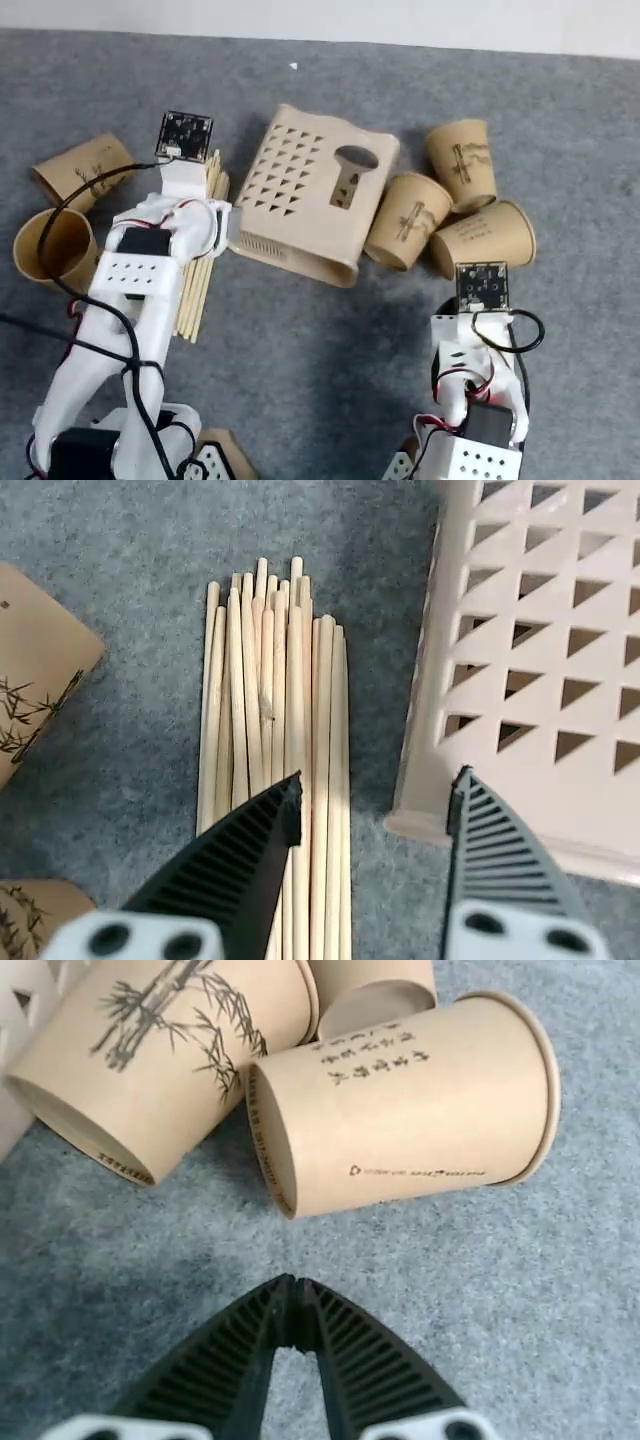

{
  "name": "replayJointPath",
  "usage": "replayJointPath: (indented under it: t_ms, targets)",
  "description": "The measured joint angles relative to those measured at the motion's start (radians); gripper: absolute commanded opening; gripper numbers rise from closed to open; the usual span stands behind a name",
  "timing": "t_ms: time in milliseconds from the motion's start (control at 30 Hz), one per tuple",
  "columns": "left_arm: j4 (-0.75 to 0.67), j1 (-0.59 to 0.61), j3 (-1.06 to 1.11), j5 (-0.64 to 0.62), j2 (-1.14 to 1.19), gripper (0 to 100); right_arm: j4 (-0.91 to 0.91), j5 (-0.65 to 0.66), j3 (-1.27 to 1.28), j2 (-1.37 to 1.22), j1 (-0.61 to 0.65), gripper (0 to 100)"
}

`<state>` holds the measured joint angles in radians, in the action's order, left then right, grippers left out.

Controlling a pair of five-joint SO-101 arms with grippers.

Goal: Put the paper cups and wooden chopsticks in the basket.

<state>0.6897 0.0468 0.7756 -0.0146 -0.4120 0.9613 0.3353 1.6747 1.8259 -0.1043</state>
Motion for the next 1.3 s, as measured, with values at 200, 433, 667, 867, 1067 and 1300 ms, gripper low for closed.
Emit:
replayJointPath:
  t_ms: [200, 433, 667, 867, 1067, 1300]
  targets:
    - [-0.026, 0.0, 0.011, -0.003, 0.018, 26, 0.0, 0.0, 0.0, 0.0, 0.0, 0.6]
    - [0.114, 0.0, 0.097, 0.063, -0.138, 26, 0.0, 0.0, 0.0, 0.0, 0.0, 0.6]
    - [0.345, 0.049, 0.186, 0.158, -0.379, 26, 0.0, -0.003, 0.0, 0.0, 0.0, 0.6]
    - [0.361, 0.123, 0.307, 0.233, -0.473, 26, 0.0, -0.006, 0.0, 0.0, 0.0, 0.6]
    - [0.35, 0.153, 0.385, 0.367, -0.474, 22, 0.0, -0.006, 0.0, 0.0, 0.0, 0.6]
    - [0.358, 0.161, 0.483, 0.5, -0.456, 22, 0.0, -0.006, 0.0, 0.0, 0.0, 0.6]
